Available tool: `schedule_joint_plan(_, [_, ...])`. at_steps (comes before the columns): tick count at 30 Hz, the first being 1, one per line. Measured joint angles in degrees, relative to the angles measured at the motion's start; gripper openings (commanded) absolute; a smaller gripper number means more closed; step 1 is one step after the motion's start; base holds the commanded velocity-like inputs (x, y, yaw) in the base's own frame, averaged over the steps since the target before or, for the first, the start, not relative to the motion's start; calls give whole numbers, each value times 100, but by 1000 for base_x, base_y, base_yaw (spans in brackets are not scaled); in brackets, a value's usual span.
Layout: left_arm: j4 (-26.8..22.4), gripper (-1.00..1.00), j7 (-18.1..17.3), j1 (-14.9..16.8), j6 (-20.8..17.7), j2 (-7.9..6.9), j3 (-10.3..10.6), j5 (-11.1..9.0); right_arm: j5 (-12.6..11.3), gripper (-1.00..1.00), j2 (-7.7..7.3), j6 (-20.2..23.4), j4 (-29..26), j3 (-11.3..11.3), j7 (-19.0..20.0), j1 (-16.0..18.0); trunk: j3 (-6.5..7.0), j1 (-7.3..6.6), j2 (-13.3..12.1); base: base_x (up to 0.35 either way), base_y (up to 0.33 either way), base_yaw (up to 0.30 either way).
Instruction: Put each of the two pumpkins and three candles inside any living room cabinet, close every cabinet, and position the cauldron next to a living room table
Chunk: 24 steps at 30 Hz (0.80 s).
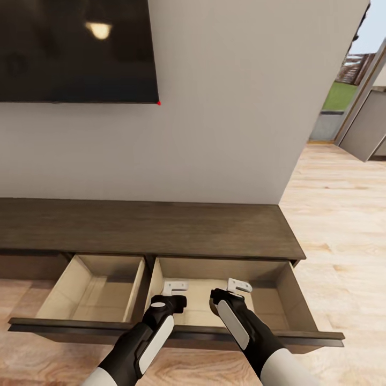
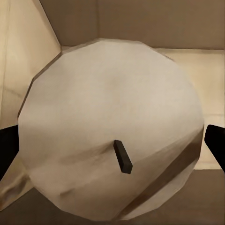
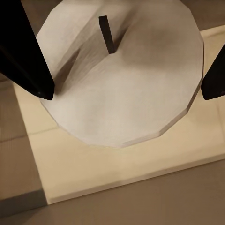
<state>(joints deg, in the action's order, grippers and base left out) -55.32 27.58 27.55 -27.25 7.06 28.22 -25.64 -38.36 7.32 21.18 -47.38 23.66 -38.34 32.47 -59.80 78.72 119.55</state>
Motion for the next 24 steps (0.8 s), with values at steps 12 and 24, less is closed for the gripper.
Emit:
schedule_joint_plan(12, [-23,-100,3,0,-1,0,-2,-1,-4,-100,0,0,0,-1,3,0,-180,220,401,0,0,0])
schedule_joint_plan(24, [-32,-100,-1,0,1,-4,-8,3,5,-100,0,-3,8,0,4,0,-198,242,443,5,0,0])
